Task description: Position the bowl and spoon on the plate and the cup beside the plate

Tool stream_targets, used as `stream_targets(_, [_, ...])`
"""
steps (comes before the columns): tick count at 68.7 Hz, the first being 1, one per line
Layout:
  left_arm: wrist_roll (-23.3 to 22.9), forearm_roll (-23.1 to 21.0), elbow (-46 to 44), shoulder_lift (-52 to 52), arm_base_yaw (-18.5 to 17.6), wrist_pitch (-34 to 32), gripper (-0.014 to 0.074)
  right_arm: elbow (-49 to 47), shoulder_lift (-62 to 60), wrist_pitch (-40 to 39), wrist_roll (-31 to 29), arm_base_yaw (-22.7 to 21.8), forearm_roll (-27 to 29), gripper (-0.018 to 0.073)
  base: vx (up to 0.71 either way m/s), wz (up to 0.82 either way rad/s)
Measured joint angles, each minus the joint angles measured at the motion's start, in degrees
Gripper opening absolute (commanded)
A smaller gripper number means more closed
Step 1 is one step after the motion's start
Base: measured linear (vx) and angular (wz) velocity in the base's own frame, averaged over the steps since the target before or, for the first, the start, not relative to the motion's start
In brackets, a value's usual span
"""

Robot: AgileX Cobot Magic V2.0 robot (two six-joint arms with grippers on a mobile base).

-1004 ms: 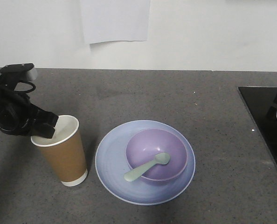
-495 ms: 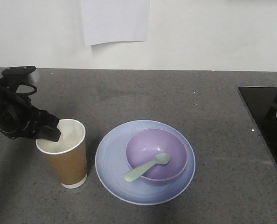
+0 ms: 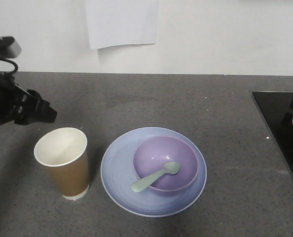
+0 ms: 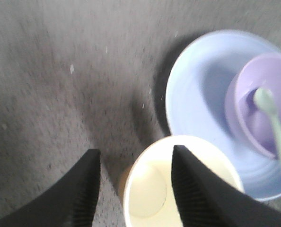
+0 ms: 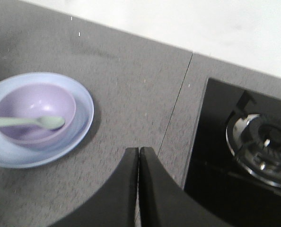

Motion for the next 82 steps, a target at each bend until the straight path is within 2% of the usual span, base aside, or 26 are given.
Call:
stream_targets(7, [0.00,0.00,-2.94,-3.17,0.00,0.00,0.0332,0.00,0.05,-4.58,0.45,0.00,-1.63,-0.0005,0.00,0.00])
stream_targets(12, [0.00,0.40,-4.04,-5.90,0.00,-0.39,0.0302,0.00,0.53,-7.59,2.83,0.00,-4.45,-0.0005,0.00,0.00])
stream_targets(22, [-0.21,4.77,-4.01,-11.76,0.00,-1.97,0.0164,3.48,2.93,-13.50,10.41,0.00,-13.16,-0.0005,0.00,0.00])
stream_targets(33, [-1.97,11.03,-0.45,-19.29,0.00,-6.40,-0.0010,15.06,3.80,-20.53,20.72,0.00,-20.04,-0.0005,0.00,0.00])
stream_targets(43, [-4.02,15.07,10.48,-27.58,0.00,-12.12,-0.0007,27.72,3.80,-27.53,30.12,0.00,-26.33,-0.0005,0.00,0.00])
stream_targets(56, [-4.59,15.59,28.14,-37.41,0.00,-20.36,-0.0007,36.93,3.80,-31.52,42.39,0.00,-35.56,-0.0005,0.00,0.00])
stream_targets(65, [-4.72,14.82,34.55,-42.15,0.00,-24.28,-0.0007,37.89,3.80,-31.76,45.25,0.00,-37.81,-0.0005,0.00,0.00])
stream_targets(82, [-4.72,14.19,35.49,-45.00,0.00,-27.55,-0.0007,37.89,3.80,-32.12,45.98,0.00,-38.62,-0.0005,0.00,0.00])
